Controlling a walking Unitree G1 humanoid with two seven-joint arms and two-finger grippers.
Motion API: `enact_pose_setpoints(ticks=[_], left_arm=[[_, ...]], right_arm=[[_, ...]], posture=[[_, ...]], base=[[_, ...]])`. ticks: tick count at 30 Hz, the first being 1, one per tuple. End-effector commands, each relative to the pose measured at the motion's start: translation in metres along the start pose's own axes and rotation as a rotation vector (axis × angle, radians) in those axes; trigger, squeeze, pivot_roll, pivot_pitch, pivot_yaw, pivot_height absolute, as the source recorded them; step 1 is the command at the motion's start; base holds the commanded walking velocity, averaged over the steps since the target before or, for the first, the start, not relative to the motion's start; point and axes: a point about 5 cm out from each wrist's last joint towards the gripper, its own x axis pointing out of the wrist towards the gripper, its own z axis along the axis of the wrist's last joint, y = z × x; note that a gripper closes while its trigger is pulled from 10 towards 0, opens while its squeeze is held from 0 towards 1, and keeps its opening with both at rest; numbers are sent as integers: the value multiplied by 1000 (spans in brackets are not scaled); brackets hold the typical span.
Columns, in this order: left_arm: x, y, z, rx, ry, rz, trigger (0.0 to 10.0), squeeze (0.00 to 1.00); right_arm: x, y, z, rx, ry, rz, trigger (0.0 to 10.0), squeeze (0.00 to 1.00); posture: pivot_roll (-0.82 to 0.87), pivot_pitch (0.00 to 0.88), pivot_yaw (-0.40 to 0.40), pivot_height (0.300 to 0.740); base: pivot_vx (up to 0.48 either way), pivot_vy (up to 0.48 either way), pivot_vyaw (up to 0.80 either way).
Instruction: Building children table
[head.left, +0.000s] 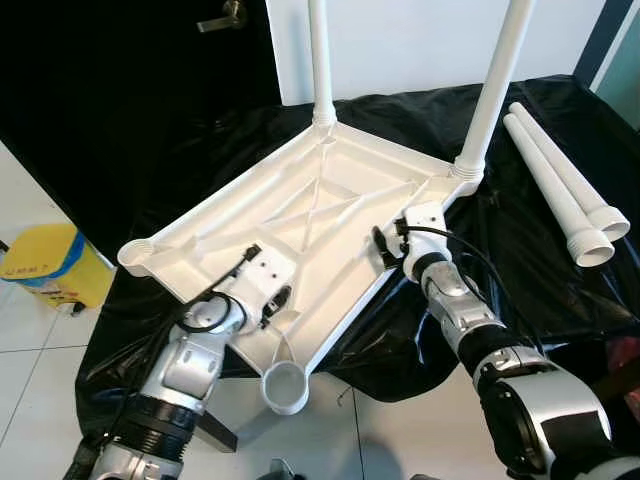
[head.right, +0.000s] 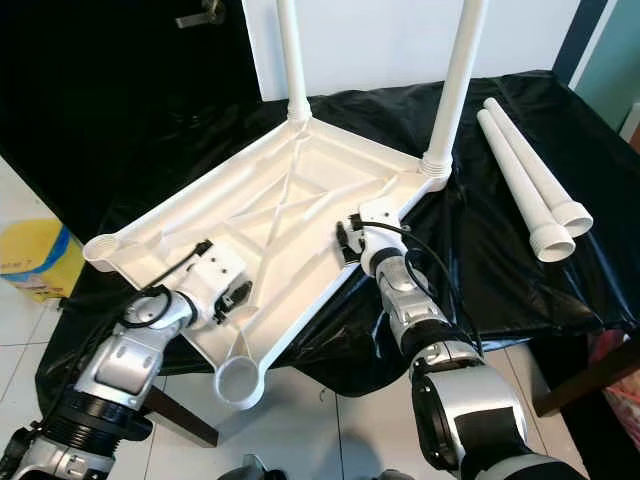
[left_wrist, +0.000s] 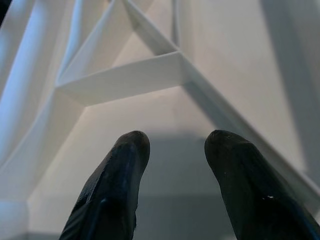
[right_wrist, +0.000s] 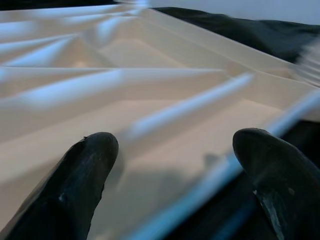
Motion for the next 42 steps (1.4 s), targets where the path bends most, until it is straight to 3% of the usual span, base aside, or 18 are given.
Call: enact_pose_setpoints(ticks=[1,5,8,13,17,18,28,33,42], left_arm=[[-4,13,-3,5,4,49,10000,0],[-6,19,-5,8,9,70,10000,0],[-11,30,-9,13,20,107,10000,0],[-12,32,-11,13,27,107,10000,0],[-13,30,-13,19,29,86,10000,0],[-13,28,-11,13,23,55,10000,0],[-12,22,-9,39,20,-23,10000,0],[-14,4,-10,38,10,-112,10000,0],[-9,-9,0,24,-28,-153,10000,0]], right_arm=[[-4,-7,-3,24,-18,-79,10000,0],[-7,-14,-5,30,-23,-138,10000,0],[-14,-24,-18,53,27,-252,10000,0],[-16,-22,-25,65,66,-250,10000,0],[-15,-16,-29,85,94,-216,10000,0],[-11,-11,-27,107,111,-189,10000,0],[-6,-4,-25,105,148,-142,10000,0],[-2,12,-23,121,176,-28,10000,0],[5,27,-12,141,166,102,10000,0]], posture=[[-61,43,49,740],[-61,38,47,740],[-65,35,47,740],[-66,32,47,740],[-69,19,43,740],[-66,63,50,740],[-56,96,38,740],[-47,74,29,740],[-38,62,32,740]], base=[[0,0,0],[0,0,0],[0,0,0],[0,0,0],[0,0,0],[0,0,0],[0,0,0],[0,0,0],[0,0,0]])
